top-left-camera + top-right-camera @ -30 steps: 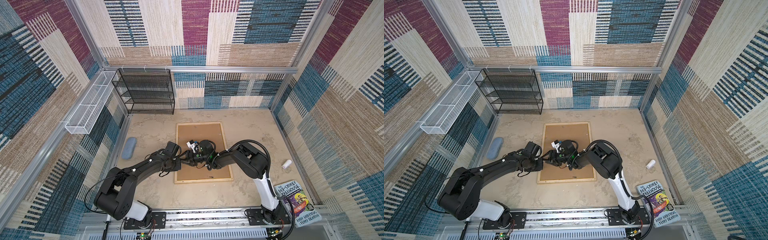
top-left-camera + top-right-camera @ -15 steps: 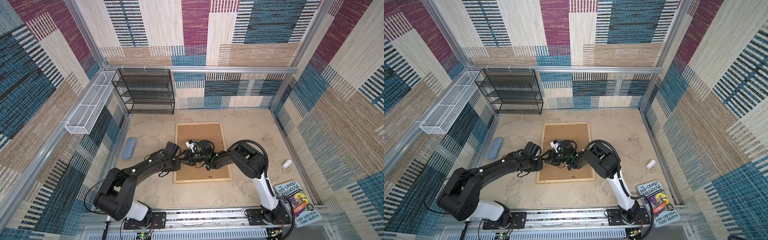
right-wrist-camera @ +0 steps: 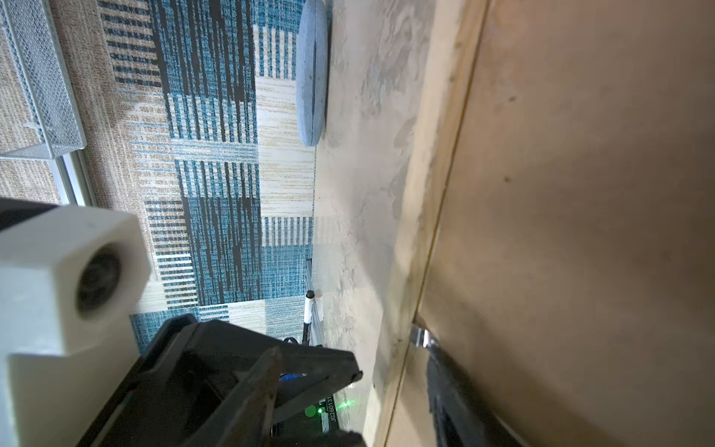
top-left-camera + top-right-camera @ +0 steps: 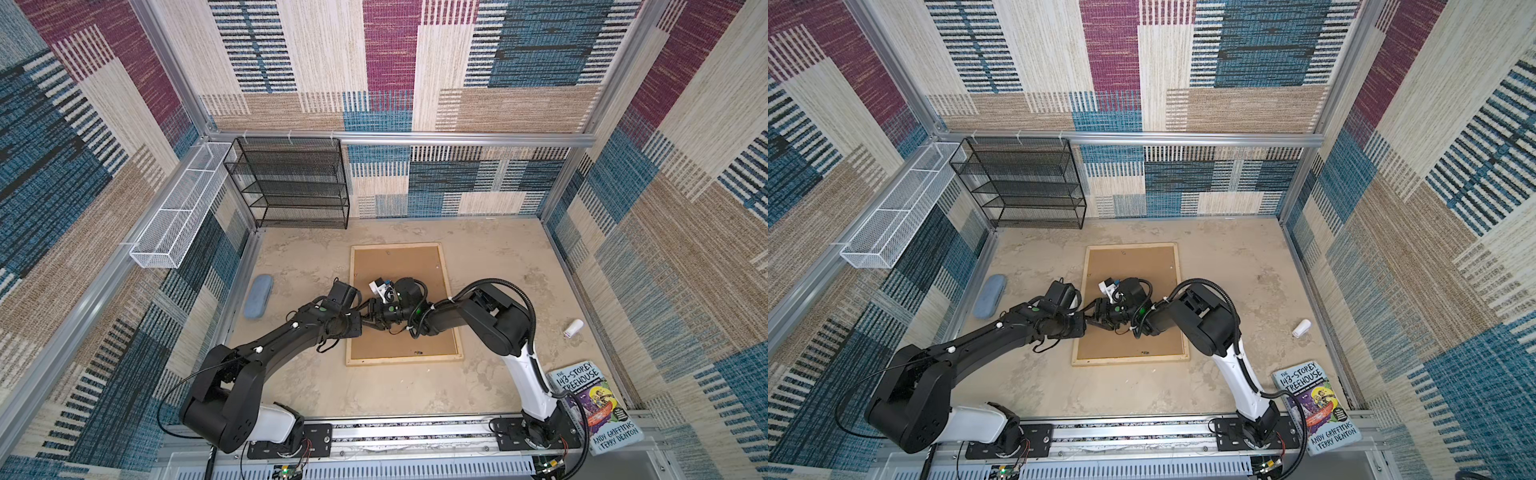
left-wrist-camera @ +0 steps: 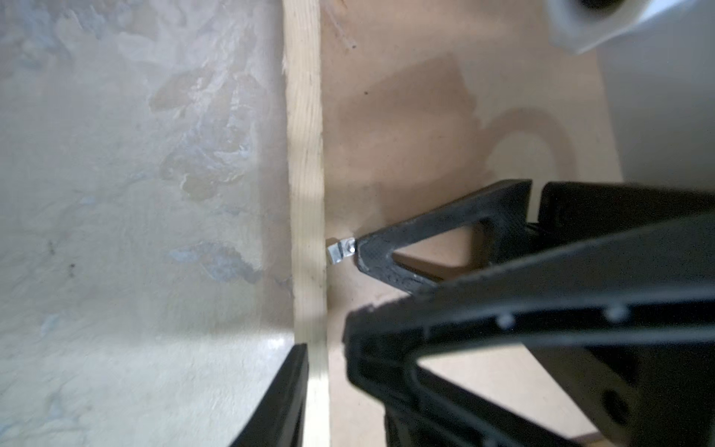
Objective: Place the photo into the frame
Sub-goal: 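Move the right gripper to the frame's far corner while left draws back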
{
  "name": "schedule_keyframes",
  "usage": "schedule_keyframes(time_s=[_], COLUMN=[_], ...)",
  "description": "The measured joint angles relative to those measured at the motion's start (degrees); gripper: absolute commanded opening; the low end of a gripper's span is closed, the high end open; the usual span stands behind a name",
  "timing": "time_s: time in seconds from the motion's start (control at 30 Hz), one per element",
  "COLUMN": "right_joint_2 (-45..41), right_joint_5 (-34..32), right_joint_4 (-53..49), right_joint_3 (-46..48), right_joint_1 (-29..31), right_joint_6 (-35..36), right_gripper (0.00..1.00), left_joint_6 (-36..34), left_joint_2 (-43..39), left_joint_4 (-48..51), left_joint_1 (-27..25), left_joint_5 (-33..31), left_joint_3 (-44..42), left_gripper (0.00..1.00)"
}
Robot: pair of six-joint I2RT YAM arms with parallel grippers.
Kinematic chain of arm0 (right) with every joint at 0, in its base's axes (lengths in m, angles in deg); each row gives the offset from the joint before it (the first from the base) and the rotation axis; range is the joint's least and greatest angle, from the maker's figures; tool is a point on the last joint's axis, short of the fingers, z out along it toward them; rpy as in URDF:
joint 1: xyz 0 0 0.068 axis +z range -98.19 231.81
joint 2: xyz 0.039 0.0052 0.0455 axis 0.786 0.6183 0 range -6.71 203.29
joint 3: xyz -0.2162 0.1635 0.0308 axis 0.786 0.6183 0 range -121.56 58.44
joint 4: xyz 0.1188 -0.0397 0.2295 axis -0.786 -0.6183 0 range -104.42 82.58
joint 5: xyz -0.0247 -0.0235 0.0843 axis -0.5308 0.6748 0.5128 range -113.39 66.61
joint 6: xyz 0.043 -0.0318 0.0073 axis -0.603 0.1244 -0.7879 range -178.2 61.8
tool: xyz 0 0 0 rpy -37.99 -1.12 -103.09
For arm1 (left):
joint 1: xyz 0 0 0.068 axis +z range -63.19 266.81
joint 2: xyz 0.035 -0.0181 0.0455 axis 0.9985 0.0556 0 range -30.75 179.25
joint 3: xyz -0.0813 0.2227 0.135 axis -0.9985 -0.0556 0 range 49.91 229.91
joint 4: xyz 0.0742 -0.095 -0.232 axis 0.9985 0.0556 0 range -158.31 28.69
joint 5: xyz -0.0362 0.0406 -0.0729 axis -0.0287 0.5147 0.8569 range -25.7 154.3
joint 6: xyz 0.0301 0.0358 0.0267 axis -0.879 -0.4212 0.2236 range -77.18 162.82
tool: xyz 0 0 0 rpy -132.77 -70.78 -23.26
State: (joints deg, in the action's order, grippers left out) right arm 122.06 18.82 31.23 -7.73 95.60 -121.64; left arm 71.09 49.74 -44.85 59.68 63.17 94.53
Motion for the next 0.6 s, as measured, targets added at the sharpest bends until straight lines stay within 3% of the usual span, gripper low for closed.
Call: schedule_keyframes(time_s=[0.23, 0.6], right_joint_2=[-1.86, -8.70], right_joint_5=[-0.61, -9.33], right_joint_4=[-4.52, -24.92], right_joint_3=[-0.61, -5.05], right_joint_1=[-0.46, -5.29], right_joint_6=[4.87, 17.16], right_gripper=[0.63, 0.62], left_joint_6=[-0.15, 5.18], left_joint_2=[-4.04, -15.76], left_joint_4=[2.62, 8.07], left_joint_1=[0.02, -0.42], left_joint_5=[-1.73, -5.40], left_joint_3=[0.48, -4.55], left_gripper=[0.38, 0.39])
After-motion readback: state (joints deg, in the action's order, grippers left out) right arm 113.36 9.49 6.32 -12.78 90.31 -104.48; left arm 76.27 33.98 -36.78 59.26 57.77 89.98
